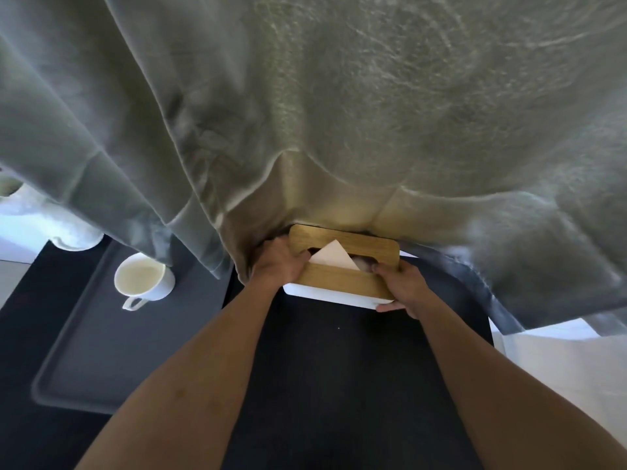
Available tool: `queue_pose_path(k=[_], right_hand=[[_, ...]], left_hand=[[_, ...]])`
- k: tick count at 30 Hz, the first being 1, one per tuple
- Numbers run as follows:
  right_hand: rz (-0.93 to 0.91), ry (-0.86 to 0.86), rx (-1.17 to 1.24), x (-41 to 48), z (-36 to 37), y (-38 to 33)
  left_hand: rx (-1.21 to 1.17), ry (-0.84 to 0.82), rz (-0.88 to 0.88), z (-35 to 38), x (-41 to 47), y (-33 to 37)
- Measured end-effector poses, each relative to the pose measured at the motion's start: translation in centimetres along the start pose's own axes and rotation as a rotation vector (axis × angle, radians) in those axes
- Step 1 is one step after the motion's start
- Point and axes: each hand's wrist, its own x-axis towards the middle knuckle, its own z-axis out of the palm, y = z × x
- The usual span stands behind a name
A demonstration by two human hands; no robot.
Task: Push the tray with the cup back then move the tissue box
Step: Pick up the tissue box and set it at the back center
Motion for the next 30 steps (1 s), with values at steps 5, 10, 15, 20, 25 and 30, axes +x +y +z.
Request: queue_pose_path(k=[5, 10, 15, 20, 25, 30], right_hand=[[-0.008, 0.009, 0.066, 0.8, -0.3, 0.1], [-0.021, -0.026, 0.075, 0.9, -0.6, 0.0], [-0.036, 0.006, 0.109, 0.6, -0.2, 0.5], [-0.103, 0.118, -0.001, -0.3, 0.7, 1.0], [-0.154, 0.162, -0.095, -2.1, 0.6, 1.4], [-0.179, 0.179, -0.078, -4.8, 0.2, 0.9]], left_hand=[[0.009, 0.005, -0.023, 0.0, 0.6, 0.2], [-0.002, -0.006, -0.028, 0.2, 0.9, 0.0], [-0.034, -0.009, -0.040, 0.4, 0.6, -0.1], [-0.076, -0.011, -0.001, 0.9, -0.7, -0.9], [-0.047, -0.005, -0.032, 0.6, -2.2, -1.0], [0.016, 0.026, -0.001, -0.4, -4.6, -1.2]])
